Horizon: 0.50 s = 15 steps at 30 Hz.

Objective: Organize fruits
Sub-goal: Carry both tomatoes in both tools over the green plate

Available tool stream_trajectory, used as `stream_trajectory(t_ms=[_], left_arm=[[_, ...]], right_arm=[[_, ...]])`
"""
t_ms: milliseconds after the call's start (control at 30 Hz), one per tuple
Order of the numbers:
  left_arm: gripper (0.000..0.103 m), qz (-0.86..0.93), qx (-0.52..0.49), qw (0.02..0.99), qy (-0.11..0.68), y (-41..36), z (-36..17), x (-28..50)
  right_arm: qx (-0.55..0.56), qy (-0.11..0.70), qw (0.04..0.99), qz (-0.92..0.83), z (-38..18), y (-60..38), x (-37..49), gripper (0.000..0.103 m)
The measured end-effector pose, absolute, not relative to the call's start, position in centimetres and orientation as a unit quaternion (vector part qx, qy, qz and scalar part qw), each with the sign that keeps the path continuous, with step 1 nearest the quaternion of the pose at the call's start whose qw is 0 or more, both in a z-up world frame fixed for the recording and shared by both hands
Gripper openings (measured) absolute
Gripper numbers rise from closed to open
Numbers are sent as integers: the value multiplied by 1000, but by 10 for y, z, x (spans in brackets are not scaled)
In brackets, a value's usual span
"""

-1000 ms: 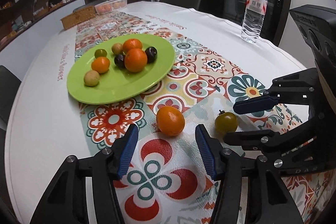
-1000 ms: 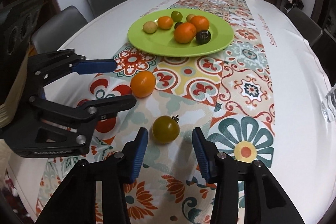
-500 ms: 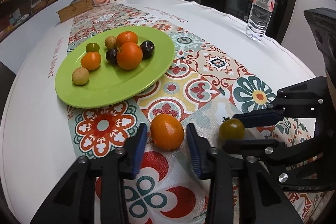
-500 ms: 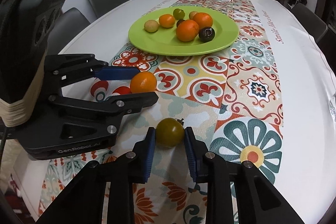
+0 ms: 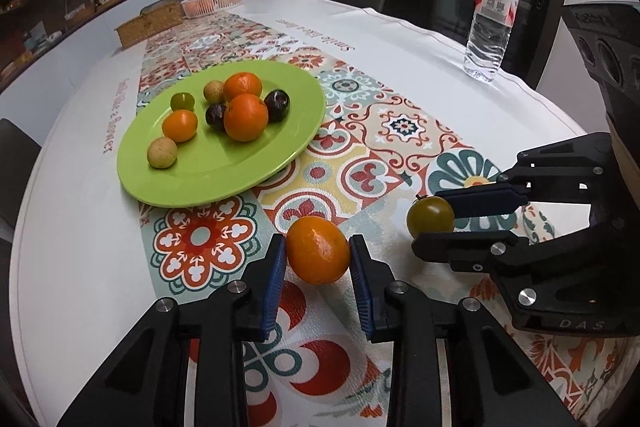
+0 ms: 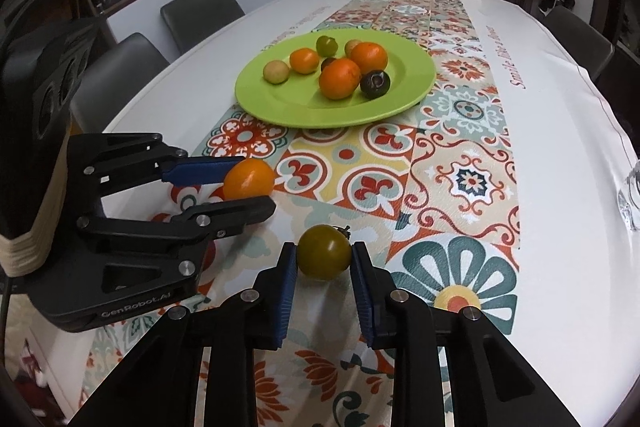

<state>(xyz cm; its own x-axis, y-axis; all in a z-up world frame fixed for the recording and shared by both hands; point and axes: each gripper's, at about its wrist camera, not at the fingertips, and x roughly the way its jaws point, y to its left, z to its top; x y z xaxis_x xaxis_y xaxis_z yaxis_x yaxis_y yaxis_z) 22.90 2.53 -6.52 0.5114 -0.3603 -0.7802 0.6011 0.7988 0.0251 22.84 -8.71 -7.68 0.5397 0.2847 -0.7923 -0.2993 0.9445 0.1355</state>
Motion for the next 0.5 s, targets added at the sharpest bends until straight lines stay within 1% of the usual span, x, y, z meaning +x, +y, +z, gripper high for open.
stream_trajectory(t_ms=[500], left_arm=[[31,-239,123,885,381,31,-20,205]], right_arm=[[0,404,897,179,-36,-96,211,28]])
